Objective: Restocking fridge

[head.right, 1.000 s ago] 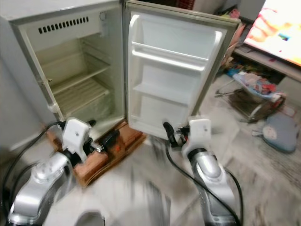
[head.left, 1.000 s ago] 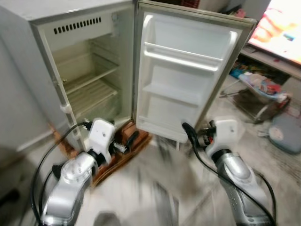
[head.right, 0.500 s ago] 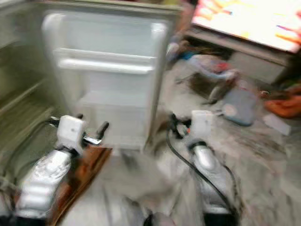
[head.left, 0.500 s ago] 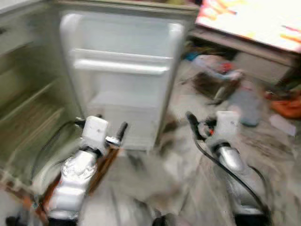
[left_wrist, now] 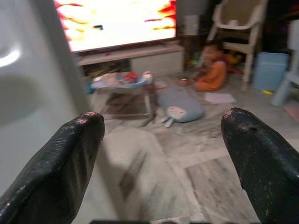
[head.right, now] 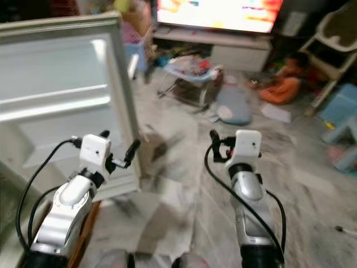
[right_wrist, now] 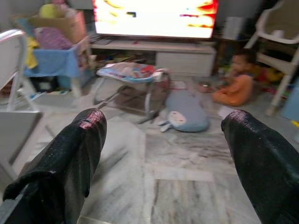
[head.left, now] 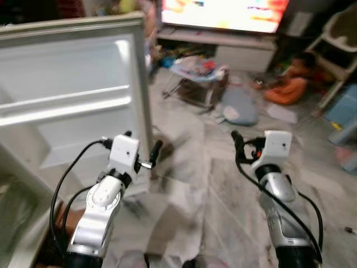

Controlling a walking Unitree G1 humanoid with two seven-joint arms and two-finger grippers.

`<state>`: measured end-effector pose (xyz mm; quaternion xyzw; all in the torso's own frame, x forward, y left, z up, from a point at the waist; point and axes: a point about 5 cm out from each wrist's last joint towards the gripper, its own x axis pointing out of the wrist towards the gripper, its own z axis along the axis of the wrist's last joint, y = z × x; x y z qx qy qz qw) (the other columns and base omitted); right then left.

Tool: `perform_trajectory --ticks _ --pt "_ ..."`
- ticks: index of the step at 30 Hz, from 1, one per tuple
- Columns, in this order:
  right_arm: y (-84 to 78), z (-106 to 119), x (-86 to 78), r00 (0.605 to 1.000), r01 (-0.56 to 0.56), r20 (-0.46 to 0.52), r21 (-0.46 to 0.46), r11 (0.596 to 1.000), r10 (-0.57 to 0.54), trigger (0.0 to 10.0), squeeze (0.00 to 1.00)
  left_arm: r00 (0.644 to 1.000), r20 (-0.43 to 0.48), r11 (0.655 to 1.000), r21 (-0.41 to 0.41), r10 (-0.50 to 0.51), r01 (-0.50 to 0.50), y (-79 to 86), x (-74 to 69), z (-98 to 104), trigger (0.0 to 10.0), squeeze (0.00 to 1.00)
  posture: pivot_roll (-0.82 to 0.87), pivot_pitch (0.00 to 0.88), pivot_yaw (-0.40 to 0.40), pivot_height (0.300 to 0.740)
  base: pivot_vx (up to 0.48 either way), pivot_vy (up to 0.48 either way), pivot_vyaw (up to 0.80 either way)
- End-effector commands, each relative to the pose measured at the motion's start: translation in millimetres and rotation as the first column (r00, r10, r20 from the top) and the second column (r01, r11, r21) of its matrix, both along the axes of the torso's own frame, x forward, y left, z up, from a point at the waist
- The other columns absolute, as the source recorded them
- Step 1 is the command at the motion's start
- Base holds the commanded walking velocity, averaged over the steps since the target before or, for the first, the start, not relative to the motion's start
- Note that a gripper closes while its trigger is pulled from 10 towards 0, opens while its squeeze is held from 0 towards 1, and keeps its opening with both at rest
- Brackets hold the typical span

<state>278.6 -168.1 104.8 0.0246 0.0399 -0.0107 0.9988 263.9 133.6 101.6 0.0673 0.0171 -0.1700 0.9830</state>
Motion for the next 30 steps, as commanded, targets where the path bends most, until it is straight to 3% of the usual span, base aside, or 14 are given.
perform_trajectory --ticks 1,8,18,30 --pt "-0.9 4.3 3.0 1.0 0.006 0.022 -0.009 1.0 -0.006 10.0 0.0 1.0 0.01 1.0 0.002 -0.002 0.002 -1.0 2.4 1.6 10.0 0.0 0.06 0.0 -0.065 0.74 0.0 0.0 -0.8" --pt "-3.6 6.8 5.9 0.999 0.016 0.039 -0.018 1.0 -0.015 10.0 0.0 0.999 0.022 0.999 -0.024 -0.035 0.035 -4.6 2.3 3.2 10.0 0.0 0.06 0.0 -0.064 0.74 0.0 0.0 -0.8" --pt "0.7 9.3 7.1 0.998 0.0 0.056 0.003 1.0 0.0 10.0 0.0 0.998 0.011 0.998 -0.035 -0.057 0.057 -8.9 2.9 2.7 10.0 0.0 0.06 0.0 -0.056 0.74 0.285 0.0 -0.8" --pt "4.9 12.2 5.7 0.998 -0.004 0.062 0.013 1.0 0.004 10.0 0.0 0.996 0.025 0.995 -0.048 -0.083 0.084 -13.1 1.5 3.5 10.0 0.0 0.06 0.0 -0.059 0.74 0.089 0.0 -0.8"
